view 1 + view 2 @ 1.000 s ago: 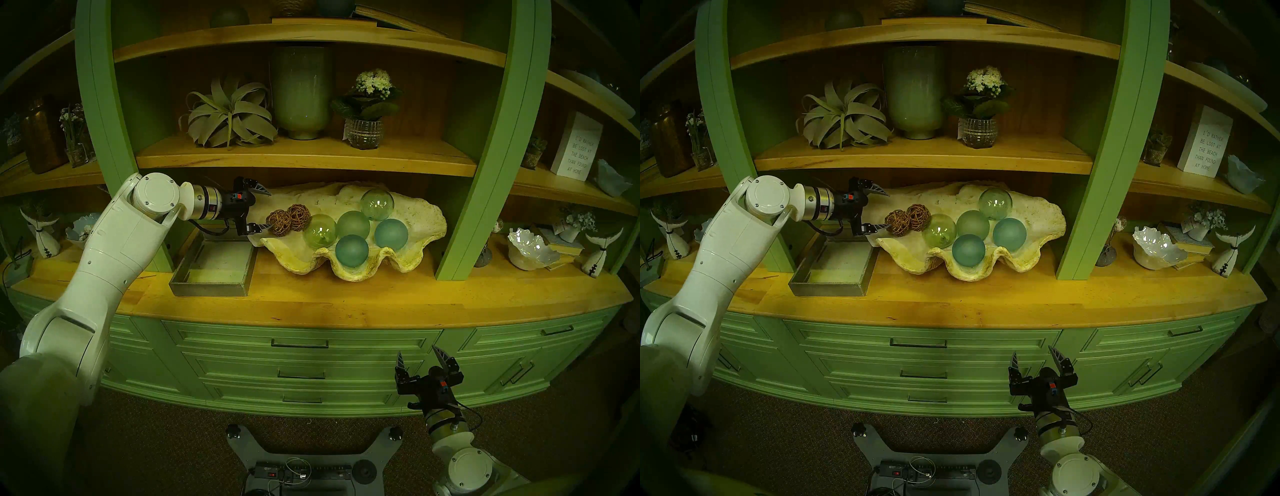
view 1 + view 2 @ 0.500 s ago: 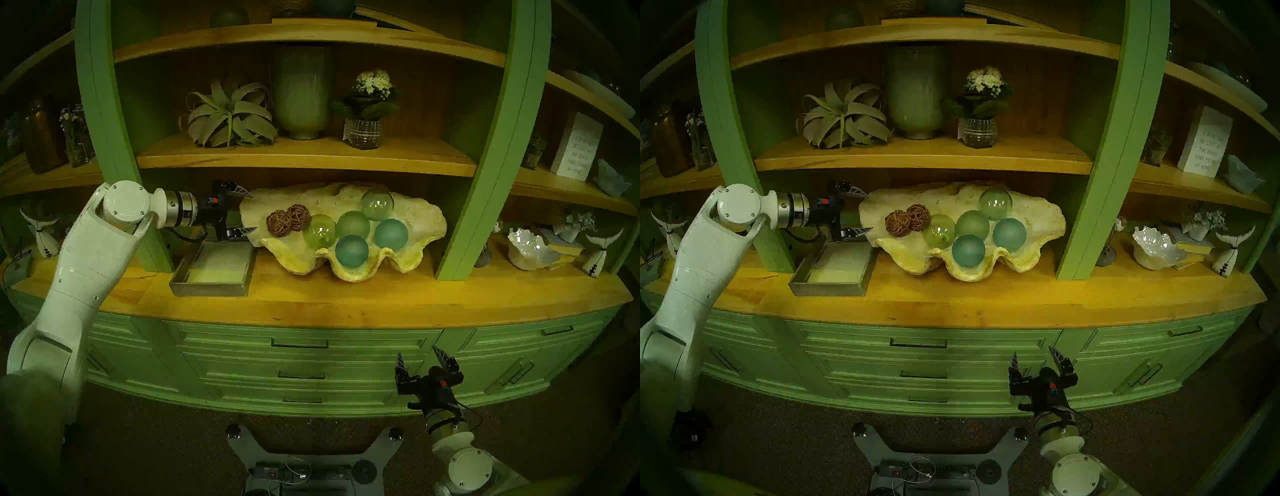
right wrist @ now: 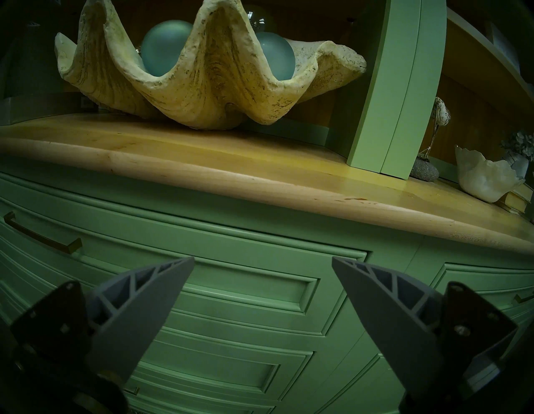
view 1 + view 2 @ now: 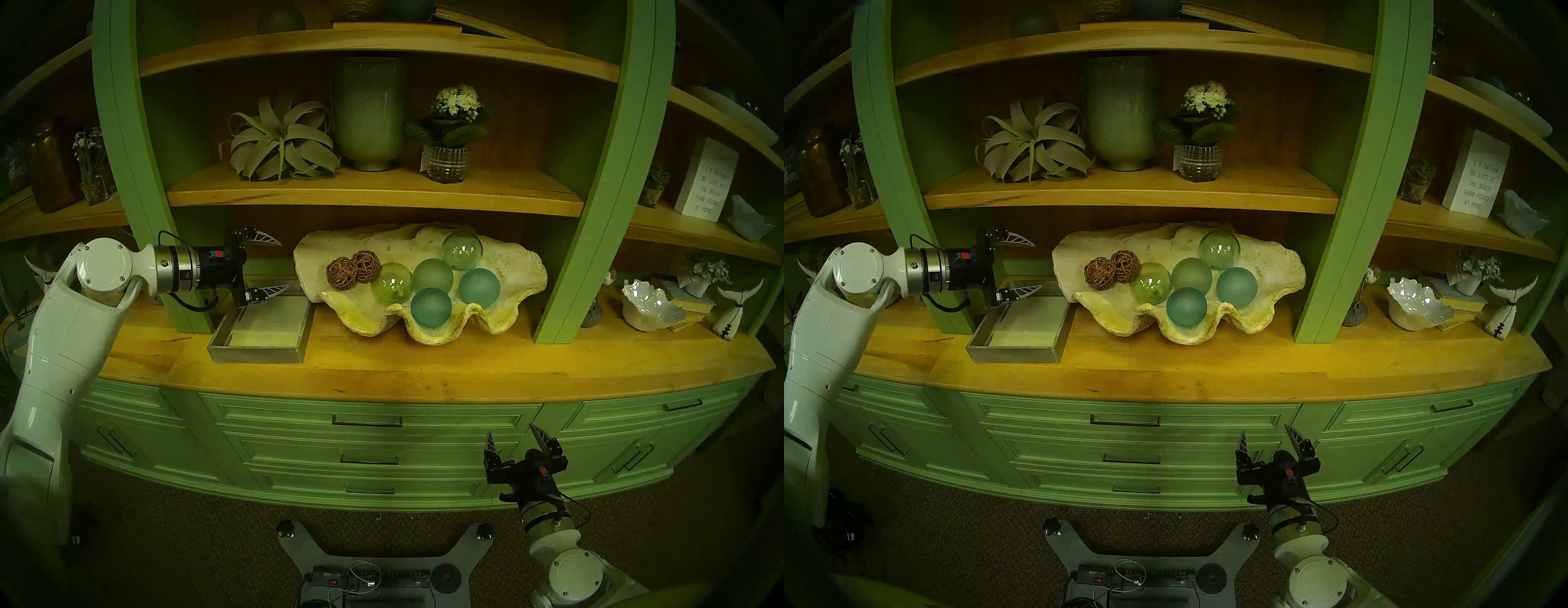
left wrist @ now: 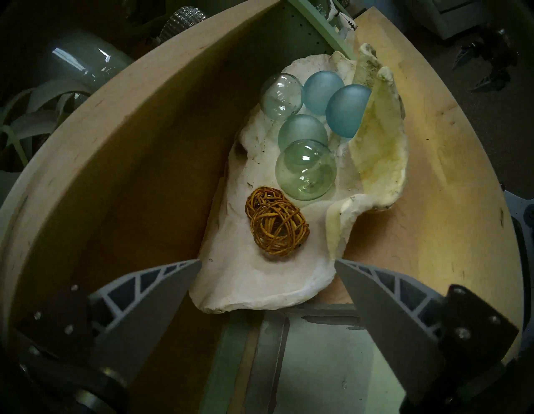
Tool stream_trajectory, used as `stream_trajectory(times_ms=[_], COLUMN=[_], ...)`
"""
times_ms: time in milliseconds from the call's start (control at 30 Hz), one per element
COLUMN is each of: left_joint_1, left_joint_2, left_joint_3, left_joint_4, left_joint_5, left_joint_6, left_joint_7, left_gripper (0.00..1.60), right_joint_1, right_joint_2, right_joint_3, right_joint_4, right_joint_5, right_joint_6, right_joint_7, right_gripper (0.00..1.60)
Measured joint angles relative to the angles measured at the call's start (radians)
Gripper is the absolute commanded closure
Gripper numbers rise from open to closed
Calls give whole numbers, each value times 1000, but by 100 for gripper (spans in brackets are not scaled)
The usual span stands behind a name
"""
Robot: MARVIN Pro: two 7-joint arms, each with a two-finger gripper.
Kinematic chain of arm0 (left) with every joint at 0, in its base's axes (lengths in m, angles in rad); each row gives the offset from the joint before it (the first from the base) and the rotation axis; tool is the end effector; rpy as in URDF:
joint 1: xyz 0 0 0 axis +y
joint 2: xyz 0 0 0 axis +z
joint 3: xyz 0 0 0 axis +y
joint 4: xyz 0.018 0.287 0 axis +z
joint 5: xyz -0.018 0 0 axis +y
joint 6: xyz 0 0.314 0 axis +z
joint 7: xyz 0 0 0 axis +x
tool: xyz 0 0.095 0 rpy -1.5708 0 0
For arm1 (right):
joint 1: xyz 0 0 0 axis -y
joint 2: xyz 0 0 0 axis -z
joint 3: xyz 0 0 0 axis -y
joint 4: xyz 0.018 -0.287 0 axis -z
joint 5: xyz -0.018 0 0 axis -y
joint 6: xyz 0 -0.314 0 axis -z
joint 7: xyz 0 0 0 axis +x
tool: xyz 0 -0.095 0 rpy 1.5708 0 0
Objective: Put wooden balls into bowl
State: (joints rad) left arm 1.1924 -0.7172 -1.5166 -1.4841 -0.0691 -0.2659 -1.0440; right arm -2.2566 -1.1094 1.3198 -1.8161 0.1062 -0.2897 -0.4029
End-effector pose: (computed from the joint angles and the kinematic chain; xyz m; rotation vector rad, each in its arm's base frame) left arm 0.4509 0.1730 -0.1278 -1.6709 1.9414 -1.7615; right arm 0.1861 -0.0283 -0.4048 2.3327 0.2170 1.9242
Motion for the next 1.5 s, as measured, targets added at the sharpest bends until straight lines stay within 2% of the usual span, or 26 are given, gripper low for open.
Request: stream_trajectory(times_ms=[333,700,1067,1500], left_joint_1=[152,323,481,666], left_joint_2=[46,51,-21,-175], left_joint_3=[-83,-245,-423,-635], left_joint_4=[-7,-31,-46,-149], left_joint_5=[-43,-99,-199,-285], left_joint_6=[-31,-86,-138,-213], left_joint_7=[-21,6,38,71], left_gripper=[0,0,0,0], right_joint_1=[0,0,0,0], right_joint_2=[0,0,-1,0], right_joint_3=[0,0,-1,-1], right_joint_4=[3,7,8,6], right_joint_5=[0,0,0,0], right_joint_6=[0,0,0,0], right_joint_7=[0,0,0,0], right_gripper=[0,0,0,0])
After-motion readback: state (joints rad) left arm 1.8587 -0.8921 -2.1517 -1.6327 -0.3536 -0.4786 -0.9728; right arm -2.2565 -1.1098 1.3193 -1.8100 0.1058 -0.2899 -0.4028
